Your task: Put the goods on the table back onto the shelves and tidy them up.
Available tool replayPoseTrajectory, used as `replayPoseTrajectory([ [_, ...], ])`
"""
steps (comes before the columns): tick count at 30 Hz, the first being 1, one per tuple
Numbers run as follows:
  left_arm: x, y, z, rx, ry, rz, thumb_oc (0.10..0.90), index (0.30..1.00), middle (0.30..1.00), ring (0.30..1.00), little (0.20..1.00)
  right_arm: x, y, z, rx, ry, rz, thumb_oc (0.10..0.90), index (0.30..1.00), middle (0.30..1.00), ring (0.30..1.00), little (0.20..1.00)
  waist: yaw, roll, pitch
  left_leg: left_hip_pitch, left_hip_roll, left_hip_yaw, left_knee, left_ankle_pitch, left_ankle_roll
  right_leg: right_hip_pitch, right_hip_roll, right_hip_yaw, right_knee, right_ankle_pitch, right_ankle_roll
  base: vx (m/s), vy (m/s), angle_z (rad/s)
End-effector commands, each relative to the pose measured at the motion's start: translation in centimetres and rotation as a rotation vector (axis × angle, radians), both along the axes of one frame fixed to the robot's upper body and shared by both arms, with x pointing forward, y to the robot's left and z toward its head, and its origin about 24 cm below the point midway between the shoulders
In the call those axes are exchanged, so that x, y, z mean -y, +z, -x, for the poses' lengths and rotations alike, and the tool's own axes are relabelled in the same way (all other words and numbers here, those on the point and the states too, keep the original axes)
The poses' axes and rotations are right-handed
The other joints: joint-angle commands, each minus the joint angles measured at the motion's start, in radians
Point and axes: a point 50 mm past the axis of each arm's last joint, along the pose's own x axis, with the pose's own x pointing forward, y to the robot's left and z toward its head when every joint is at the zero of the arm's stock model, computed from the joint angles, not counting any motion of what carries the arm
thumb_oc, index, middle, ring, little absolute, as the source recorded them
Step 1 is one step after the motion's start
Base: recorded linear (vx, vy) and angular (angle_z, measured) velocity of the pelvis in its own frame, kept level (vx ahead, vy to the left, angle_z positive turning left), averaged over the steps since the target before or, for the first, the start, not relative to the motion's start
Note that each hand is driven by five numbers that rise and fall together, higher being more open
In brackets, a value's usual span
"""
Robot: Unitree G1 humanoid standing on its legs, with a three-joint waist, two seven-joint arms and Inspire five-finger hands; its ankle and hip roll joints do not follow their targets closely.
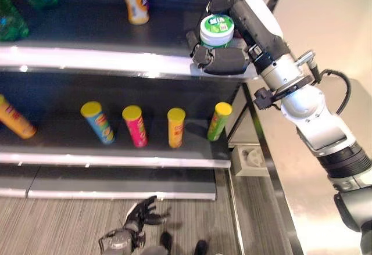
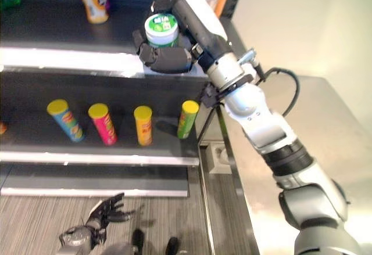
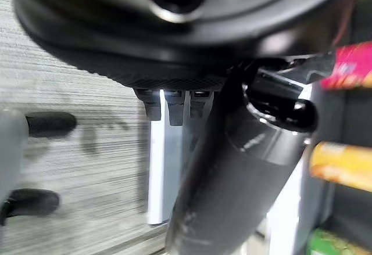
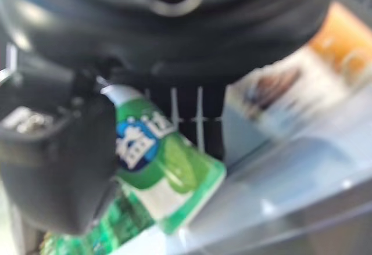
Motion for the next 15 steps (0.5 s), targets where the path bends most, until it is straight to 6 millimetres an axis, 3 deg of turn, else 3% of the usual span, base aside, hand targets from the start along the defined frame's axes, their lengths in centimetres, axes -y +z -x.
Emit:
replayPoseTrajectory([
  [1, 1.8, 0.6, 0.0, 0.058, -0.058, 0.04, 0.8, 0.9, 0.9, 0.9, 0.9, 0.5, 4.9, 2.2, 0.207, 0.027, -0.055, 0.4, 0.3, 0.3, 0.3, 0.3, -0.005, 0.078, -0.09, 0.148, 0.149, -0.099, -0.106, 0.116, -0.085, 0.012, -0.051, 0.026, 0.066, -0.055, 0.15, -0.02, 0.321, -0.03],
  [2, 1.9, 0.7, 0.1, 0.061, -0.064, 0.041, 0.8, 0.9, 0.9, 0.9, 0.9, 0.4, 4.8, 2.2, 0.204, 0.026, -0.05, 0.4, 0.3, 0.3, 0.3, 0.3, -0.014, 0.095, -0.098, 0.171, 0.155, -0.126, -0.119, 0.114, -0.095, 0.002, -0.059, 0.034, 0.073, -0.057, 0.159, -0.01, 0.225, 0.06],
  [3, 1.9, 0.7, 0.1, 0.061, -0.064, 0.041, 0.8, 0.9, 0.9, 0.9, 0.9, 0.4, 4.8, 2.2, 0.204, 0.026, -0.05, 0.4, 0.3, 0.3, 0.3, 0.3, -0.014, 0.096, -0.098, 0.172, 0.156, -0.126, -0.119, 0.114, -0.096, 0.003, -0.059, 0.034, 0.073, -0.057, 0.158, -0.01, 0.393, -0.05],
  [4, 2.0, 0.9, 0.3, 0.07, -0.075, 0.042, 0.8, 0.9, 0.9, 0.9, 0.9, 0.7, 5.0, 2.3, 0.219, 0.008, -0.029, 0.4, 0.3, 0.3, 0.3, 0.3, -0.028, 0.13, -0.114, 0.212, 0.133, -0.19, -0.189, 0.067, -0.101, -0.019, -0.082, 0.064, 0.084, -0.04, 0.178, -0.03, 0.421, 0.0],
  [6, 2.7, 1.0, 0.1, 0.072, -0.121, 0.042, 0.8, 0.9, 0.9, 0.9, 0.9, 1.3, 5.0, 2.6, 0.231, -0.015, -0.019, 0.4, 0.3, 0.3, 0.3, 0.3, -0.052, 0.148, -0.123, 0.248, 0.105, -0.146, -0.262, 0.013, -0.081, -0.027, -0.135, 0.067, 0.084, -0.005, 0.202, -0.05, 0.448, 0.02],
  [9, 3.1, 1.1, 0.0, 0.074, -0.17, 0.041, 0.8, 0.9, 0.9, 0.9, 0.9, 1.9, 4.6, 2.3, 0.22, -0.052, -0.013, 0.4, 0.3, 0.3, 0.3, 0.3, -0.055, 0.155, -0.129, 0.284, 0.06, -0.119, -0.318, -0.014, -0.056, -0.038, -0.177, 0.073, 0.076, 0.024, 0.231, -0.08, 0.423, 0.17],
  [10, 3.1, 1.3, 0.0, 0.083, -0.175, 0.049, 0.8, 0.9, 0.9, 0.9, 0.9, 2.1, 4.3, 2.0, 0.206, -0.07, -0.019, 0.4, 0.3, 0.3, 0.3, 0.3, -0.057, 0.159, -0.127, 0.289, 0.009, -0.103, -0.327, -0.03, -0.028, -0.051, -0.227, 0.08, 0.062, 0.077, 0.255, -0.15, 0.615, 0.18],
  [11, 3.1, 1.5, 0.1, 0.089, -0.174, 0.058, 0.8, 0.9, 0.9, 0.9, 0.9, 2.0, 4.1, 1.9, 0.202, -0.07, -0.024, 0.4, 0.3, 0.3, 0.3, 0.3, -0.056, 0.159, -0.126, 0.29, -0.013, -0.099, -0.328, -0.042, -0.014, -0.059, -0.243, 0.086, 0.056, 0.096, 0.261, -0.16, 0.588, -0.16],
  [13, 2.5, 0.8, 1.0, 0.057, -0.163, 0.037, 0.8, 0.9, 0.9, 0.9, 0.9, 1.8, 3.9, 1.7, 0.201, -0.067, -0.046, 0.4, 0.3, 0.3, 0.3, 0.3, -0.052, 0.155, -0.124, 0.288, -0.038, -0.091, -0.328, -0.049, 0.001, -0.067, -0.262, 0.087, 0.047, 0.119, 0.269, -0.08, 0.271, 0.03],
  [15, 0.7, -0.5, 2.9, -0.018, -0.143, 0.006, 0.8, 0.9, 0.9, 0.9, 0.9, 2.0, 4.1, 1.2, 0.207, -0.088, -0.07, 0.4, 0.3, 0.3, 0.3, 0.3, -0.024, 0.147, -0.106, 0.272, -0.07, -0.065, -0.328, -0.047, 0.014, -0.097, -0.285, 0.057, 0.055, 0.161, 0.282, -0.2, 0.342, -0.13],
])
